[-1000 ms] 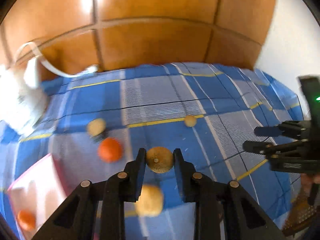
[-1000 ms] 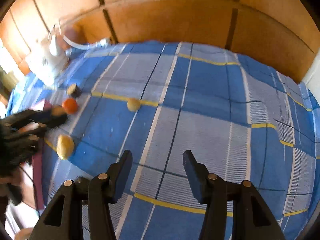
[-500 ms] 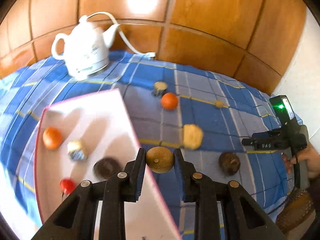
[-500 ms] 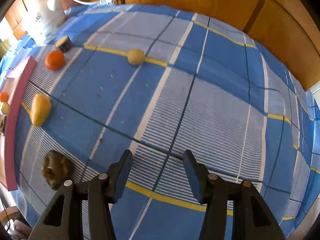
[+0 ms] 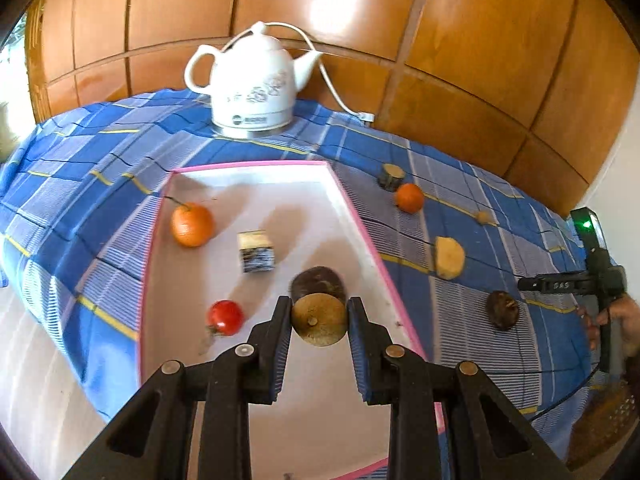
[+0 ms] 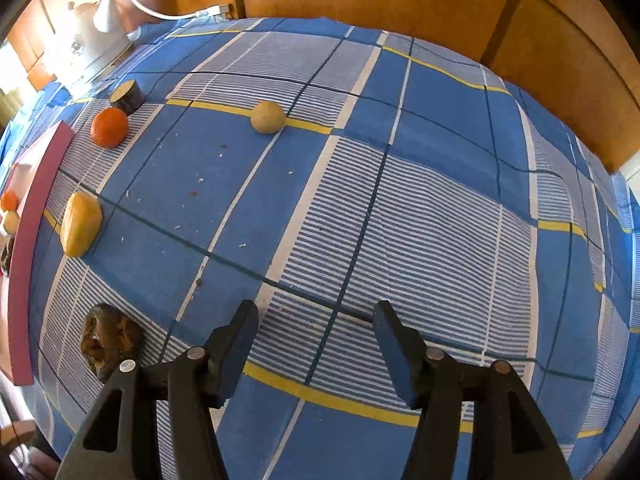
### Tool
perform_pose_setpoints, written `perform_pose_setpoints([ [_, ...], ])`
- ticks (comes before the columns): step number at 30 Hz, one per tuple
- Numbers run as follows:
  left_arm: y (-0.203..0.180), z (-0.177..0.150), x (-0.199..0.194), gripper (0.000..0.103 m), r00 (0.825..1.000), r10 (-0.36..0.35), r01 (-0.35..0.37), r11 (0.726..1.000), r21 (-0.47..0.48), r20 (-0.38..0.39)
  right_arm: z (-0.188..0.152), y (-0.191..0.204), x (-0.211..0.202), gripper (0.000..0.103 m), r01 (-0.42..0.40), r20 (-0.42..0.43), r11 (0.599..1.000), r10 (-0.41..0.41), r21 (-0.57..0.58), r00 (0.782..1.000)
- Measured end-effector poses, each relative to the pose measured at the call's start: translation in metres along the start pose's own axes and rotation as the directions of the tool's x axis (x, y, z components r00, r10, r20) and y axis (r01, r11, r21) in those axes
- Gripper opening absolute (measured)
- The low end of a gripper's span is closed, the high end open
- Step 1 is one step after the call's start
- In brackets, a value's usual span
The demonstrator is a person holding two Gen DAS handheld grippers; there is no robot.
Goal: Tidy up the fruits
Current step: 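Carry the round tan fruit toward the tray with the left tool while the right tool grasps the yellow chunk, then lower the round tan fruit into the tray and open the left tool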
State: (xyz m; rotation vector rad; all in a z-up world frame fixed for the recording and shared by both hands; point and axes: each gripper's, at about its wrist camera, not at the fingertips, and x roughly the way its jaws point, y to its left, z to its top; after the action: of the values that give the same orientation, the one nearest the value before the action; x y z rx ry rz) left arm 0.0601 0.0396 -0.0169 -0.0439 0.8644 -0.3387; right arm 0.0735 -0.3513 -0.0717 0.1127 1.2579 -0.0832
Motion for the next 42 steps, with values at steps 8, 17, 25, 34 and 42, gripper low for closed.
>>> perform_pose_setpoints([
  [8,0.023,-0.004,0.000,0.028,1.000,0.019,-0.019,0.998,-0.062,0.009,0.018,0.046,-0.038,0.055,-0.198,0.100,0.979,0.192,0.050,0.976],
  [17,0.035,-0.004,-0.008,0.028,0.998,0.044,-0.041,0.995,-0.093,0.032,0.038,0.138,-0.010,0.055,-0.246,0.067,0.967,0.242,0.061,0.968],
  [25,0.036,-0.006,-0.004,0.028,0.999,0.051,-0.049,0.993,-0.106,0.015,0.033,0.157,0.005,0.048,-0.197,0.081,0.979,0.194,0.041,0.978],
  [34,0.028,-0.008,-0.007,0.028,0.998,0.060,-0.058,0.995,-0.084,0.019,0.032,0.150,-0.027,0.027,-0.153,0.142,0.983,0.167,-0.106,0.976],
  [42,0.018,-0.008,-0.009,0.028,0.998,0.066,-0.065,0.996,-0.058,0.020,0.035,0.071,-0.044,0.027,0.038,0.196,0.995,-0.020,-0.088,0.980],
])
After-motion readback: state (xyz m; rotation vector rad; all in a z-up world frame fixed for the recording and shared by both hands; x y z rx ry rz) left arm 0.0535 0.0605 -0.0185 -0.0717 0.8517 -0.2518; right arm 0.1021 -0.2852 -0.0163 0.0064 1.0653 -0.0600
